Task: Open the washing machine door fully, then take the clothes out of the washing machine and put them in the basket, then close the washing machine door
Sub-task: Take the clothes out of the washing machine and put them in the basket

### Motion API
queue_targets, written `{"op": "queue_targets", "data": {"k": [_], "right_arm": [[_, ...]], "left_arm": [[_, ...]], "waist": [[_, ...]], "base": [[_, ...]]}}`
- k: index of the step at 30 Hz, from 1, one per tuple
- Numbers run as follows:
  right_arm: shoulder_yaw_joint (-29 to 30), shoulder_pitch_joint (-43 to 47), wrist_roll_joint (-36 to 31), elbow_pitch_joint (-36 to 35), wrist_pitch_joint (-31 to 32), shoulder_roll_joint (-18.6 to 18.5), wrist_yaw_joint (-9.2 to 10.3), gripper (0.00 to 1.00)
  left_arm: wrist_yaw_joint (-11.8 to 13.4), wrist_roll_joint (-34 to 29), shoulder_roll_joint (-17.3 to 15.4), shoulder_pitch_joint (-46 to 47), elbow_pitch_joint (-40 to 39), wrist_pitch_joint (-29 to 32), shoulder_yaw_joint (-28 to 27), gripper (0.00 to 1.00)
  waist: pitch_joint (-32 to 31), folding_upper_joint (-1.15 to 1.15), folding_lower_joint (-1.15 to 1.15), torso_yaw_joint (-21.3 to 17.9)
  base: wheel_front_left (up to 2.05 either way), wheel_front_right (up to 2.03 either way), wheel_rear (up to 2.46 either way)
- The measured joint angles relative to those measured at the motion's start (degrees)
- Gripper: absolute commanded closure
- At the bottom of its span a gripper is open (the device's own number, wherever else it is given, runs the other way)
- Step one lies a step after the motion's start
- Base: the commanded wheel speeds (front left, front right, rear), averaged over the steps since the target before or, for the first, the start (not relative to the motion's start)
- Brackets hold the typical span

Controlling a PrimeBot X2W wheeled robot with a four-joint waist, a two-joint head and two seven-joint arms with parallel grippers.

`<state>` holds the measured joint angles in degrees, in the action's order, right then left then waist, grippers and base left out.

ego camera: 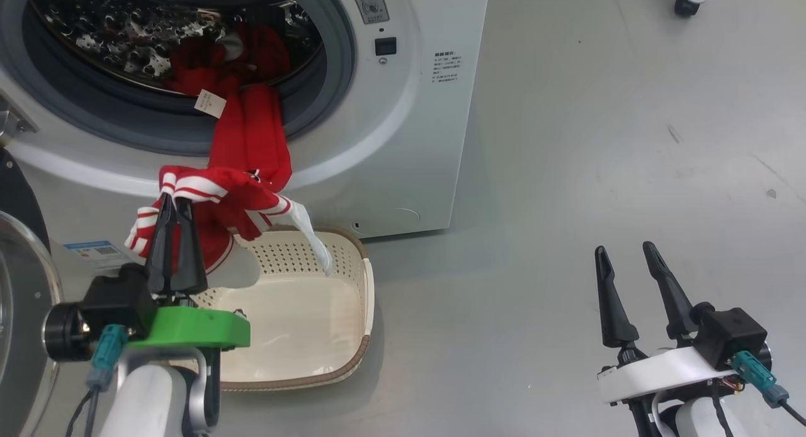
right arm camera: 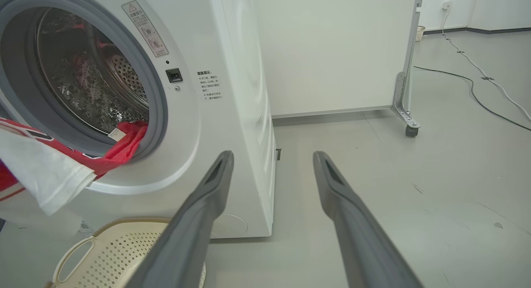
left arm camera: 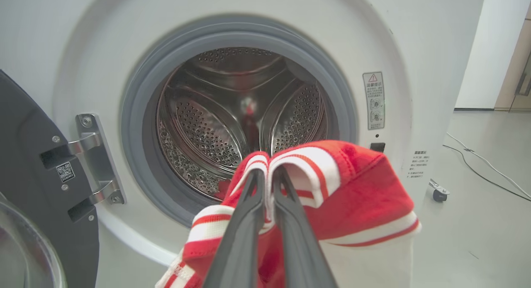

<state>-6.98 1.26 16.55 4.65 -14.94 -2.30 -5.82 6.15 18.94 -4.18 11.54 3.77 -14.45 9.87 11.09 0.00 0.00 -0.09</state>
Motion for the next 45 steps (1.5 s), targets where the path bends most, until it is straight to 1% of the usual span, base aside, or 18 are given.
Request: {"op": "queue_targets", "data": {"k": [4,11,17,20,30,34,37,40,45], "right_arm": [[-0.5,0.3,0.0,-0.6,0.0,0.0,0.00,0.00],[-0.9,0.2,-0.1,-1.6,0.0,0.0,-0.01,0.00],[-0.7,0.0,-0.3,-2.7,0.0,0.0,-0.01,0.00],[-0.6,-0.7,-0.6,-3.1,0.0,0.0,-0.02,0.00],[-0.7,-5.0,-0.6,-4.6,0.0,0.0,-0.16,0.00],[-0.8,-6.6,-0.6,-4.8,0.0,0.0,-0.19,0.00],[-1.1,-7.7,-0.5,-4.8,0.0,-0.1,-0.60,0.00],[-1.5,-9.3,-0.3,-4.9,0.0,-0.1,-0.63,0.00],[-1.9,-11.0,0.4,-4.8,0.0,-0.1,-0.67,0.00]], "left_arm": [[0.1,-0.9,0.2,-2.2,1.3,0.0,0.9,1.00],[0.1,0.4,1.4,-4.0,5.2,0.0,2.7,1.00],[0.2,1.0,1.5,-3.8,8.5,0.0,5.1,1.00],[0.2,1.2,1.6,-3.3,10.7,0.0,5.4,1.00],[0.2,4.0,1.7,4.6,20.1,0.9,4.9,1.00],[0.2,4.7,1.8,7.8,24.5,2.3,4.3,1.00],[0.2,4.8,1.9,10.3,27.6,3.0,3.4,1.00],[0.2,7.0,2.1,13.5,31.3,3.9,1.8,1.00],[0.2,7.9,2.2,17.0,35.8,5.2,0.0,1.00]], "waist": [[0.6,0.00,0.00,-0.1],[2.4,0.00,0.00,-0.6],[5.0,0.00,0.00,-1.0],[6.7,0.00,0.00,-1.1],[13.2,0.00,0.00,-2.4],[15.9,0.00,0.00,-3.3],[17.8,0.00,0.00,-4.1],[20.1,0.00,0.00,-5.4],[22.7,0.00,0.00,-7.2]], "base": [[0.00,0.00,0.00],[0.00,0.00,0.00],[0.00,0.00,0.00],[0.00,0.00,0.00],[0.00,0.00,0.00],[0.00,0.00,0.00],[0.00,0.00,0.00],[0.00,0.00,0.00],[0.00,0.00,0.00]]}}
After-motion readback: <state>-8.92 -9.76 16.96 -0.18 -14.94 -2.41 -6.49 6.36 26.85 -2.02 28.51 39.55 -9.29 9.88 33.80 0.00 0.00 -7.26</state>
